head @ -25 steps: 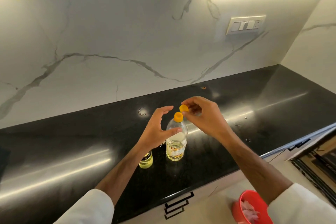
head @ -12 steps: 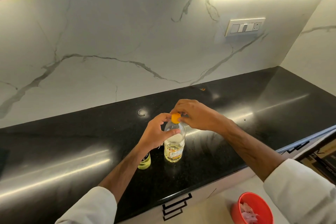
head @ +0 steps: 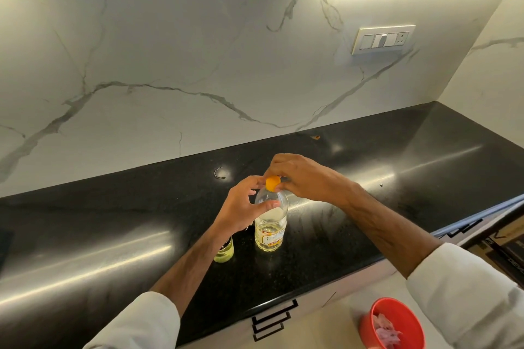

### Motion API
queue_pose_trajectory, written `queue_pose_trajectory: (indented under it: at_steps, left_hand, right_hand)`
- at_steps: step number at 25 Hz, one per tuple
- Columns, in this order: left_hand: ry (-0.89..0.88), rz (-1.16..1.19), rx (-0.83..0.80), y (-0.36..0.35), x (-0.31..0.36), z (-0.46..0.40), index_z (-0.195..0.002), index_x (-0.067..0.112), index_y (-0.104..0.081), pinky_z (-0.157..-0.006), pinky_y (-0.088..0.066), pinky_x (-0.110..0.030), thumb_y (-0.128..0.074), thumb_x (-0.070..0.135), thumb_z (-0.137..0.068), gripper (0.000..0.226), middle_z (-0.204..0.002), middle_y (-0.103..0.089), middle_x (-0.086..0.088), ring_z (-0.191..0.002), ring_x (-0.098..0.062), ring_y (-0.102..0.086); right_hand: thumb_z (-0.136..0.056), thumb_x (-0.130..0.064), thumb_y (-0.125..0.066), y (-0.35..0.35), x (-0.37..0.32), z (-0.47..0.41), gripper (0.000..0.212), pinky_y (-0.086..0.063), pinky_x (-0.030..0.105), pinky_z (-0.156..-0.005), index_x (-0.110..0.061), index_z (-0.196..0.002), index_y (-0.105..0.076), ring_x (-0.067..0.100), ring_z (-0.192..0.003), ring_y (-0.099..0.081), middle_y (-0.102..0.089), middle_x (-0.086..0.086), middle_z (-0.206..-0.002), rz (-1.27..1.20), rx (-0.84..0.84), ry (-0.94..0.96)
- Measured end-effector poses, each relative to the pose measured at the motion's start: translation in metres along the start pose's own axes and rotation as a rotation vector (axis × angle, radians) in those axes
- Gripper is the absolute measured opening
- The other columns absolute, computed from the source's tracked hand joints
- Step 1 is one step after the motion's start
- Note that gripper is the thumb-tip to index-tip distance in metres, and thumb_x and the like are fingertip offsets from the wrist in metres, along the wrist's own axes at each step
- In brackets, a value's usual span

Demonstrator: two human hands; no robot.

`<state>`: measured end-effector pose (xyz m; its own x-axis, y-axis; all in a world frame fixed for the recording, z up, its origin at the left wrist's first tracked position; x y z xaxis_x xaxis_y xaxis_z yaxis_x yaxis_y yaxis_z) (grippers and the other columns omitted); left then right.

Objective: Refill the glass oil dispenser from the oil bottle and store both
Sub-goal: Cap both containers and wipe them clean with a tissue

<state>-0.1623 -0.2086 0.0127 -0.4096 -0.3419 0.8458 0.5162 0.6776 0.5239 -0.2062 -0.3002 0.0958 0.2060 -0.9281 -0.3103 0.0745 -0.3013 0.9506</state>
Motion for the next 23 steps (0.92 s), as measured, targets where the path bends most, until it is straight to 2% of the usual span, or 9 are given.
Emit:
queue_pose_trajectory:
  at_steps: [3,6,9,12,15,17,18,21,23]
  left_hand:
    - [-0.011,0.022,-0.004,-0.002,-0.001,0.0,-0.122,0.03,-0.059,-0.087,-0.043,-0.011,-0.082,0.034,-0.083,0.046,-0.12,-0.062,0.017,-0.108,0.003,-0.059]
    - [-0.019,0.027,0.003,-0.003,-0.001,0.0,-0.119,0.034,-0.059,-0.088,-0.043,-0.011,-0.082,0.033,-0.083,0.042,-0.121,-0.064,0.016,-0.11,0.001,-0.06]
    - [-0.008,0.038,0.013,-0.002,-0.003,0.0,-0.119,0.034,-0.058,-0.088,-0.044,-0.012,-0.081,0.033,-0.084,0.043,-0.121,-0.064,0.015,-0.109,0.001,-0.06]
    - [-0.012,0.042,0.0,-0.003,-0.002,-0.001,-0.122,0.032,-0.058,-0.093,-0.049,-0.019,-0.08,0.033,-0.084,0.045,-0.121,-0.063,0.017,-0.11,0.001,-0.06]
    - [-0.028,0.074,0.004,-0.006,-0.005,-0.001,-0.134,0.031,-0.053,-0.1,-0.05,-0.029,-0.082,0.042,-0.08,0.062,-0.134,-0.057,0.015,-0.122,-0.003,-0.056]
    - [0.012,0.108,-0.002,-0.007,-0.018,0.002,-0.14,0.038,-0.045,-0.102,-0.049,-0.03,-0.082,0.055,-0.075,0.077,-0.144,-0.049,0.015,-0.13,-0.004,-0.05]
    - [0.041,0.124,-0.019,-0.009,-0.026,0.006,-0.139,0.043,-0.043,-0.102,-0.049,-0.032,-0.083,0.055,-0.073,0.077,-0.145,-0.048,0.015,-0.131,-0.005,-0.05]
    - [0.113,0.124,-0.079,-0.018,-0.042,0.015,-0.125,0.054,-0.044,-0.1,-0.055,-0.035,-0.086,0.043,-0.074,0.066,-0.134,-0.056,0.019,-0.121,-0.003,-0.058]
    - [0.114,0.114,-0.064,-0.02,-0.041,0.015,-0.124,0.054,-0.045,-0.095,-0.056,-0.028,-0.086,0.04,-0.075,0.066,-0.128,-0.059,0.021,-0.115,0.002,-0.06]
  right_hand:
    - [-0.098,-0.022,-0.07,0.002,0.008,-0.003,0.021,-0.053,0.028,-0.089,-0.012,-0.117,-0.073,0.018,-0.098,-0.062,-0.065,0.004,-0.111,-0.038,0.036,-0.065]
    - [-0.094,-0.027,-0.075,0.0,0.019,-0.002,0.019,-0.051,0.024,-0.078,-0.012,-0.106,-0.073,0.016,-0.09,-0.061,-0.064,0.001,-0.103,-0.114,0.12,-0.152]
    - [-0.091,-0.028,-0.078,0.0,0.022,0.001,0.02,-0.05,0.024,-0.075,-0.013,-0.102,-0.071,0.015,-0.086,-0.059,-0.063,0.0,-0.098,-0.137,0.216,-0.206]
    - [-0.089,-0.031,-0.08,-0.007,0.027,0.006,0.031,-0.049,0.018,-0.077,-0.016,-0.114,-0.068,0.014,-0.092,-0.06,-0.06,-0.003,-0.106,-0.241,0.232,-0.227]
    - [-0.082,-0.04,-0.085,-0.036,0.049,0.026,0.069,-0.051,0.015,-0.082,-0.022,-0.14,-0.053,0.011,-0.108,-0.061,-0.055,-0.005,-0.126,-0.503,0.177,-0.308]
    - [-0.084,-0.034,-0.085,-0.067,0.059,0.043,0.072,-0.054,0.017,-0.082,-0.024,-0.146,-0.049,0.009,-0.112,-0.062,-0.055,-0.008,-0.131,-0.709,0.146,-0.37]
    - [-0.085,-0.028,-0.084,-0.082,0.06,0.05,0.072,-0.056,0.017,-0.081,-0.026,-0.146,-0.047,0.008,-0.112,-0.062,-0.056,-0.01,-0.131,-0.778,0.123,-0.377]
    - [-0.086,-0.014,-0.083,-0.107,0.058,0.054,0.076,-0.059,0.02,-0.085,-0.033,-0.148,-0.043,0.01,-0.114,-0.063,-0.056,-0.017,-0.129,-0.816,0.145,-0.353]
    - [-0.088,-0.009,-0.08,-0.108,0.061,0.054,0.076,-0.057,0.014,-0.079,-0.033,-0.149,-0.042,0.007,-0.11,-0.063,-0.056,-0.019,-0.124,-0.827,0.183,-0.37]
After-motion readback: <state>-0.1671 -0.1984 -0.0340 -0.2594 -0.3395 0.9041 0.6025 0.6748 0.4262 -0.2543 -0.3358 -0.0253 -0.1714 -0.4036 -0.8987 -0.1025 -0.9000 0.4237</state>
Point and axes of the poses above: each hand's wrist, its own z-axis away from the middle knuckle, its own y-axis out of the back of the hand, x = y × z, the point moved 10 cm from there along -z, towards the middle knuckle
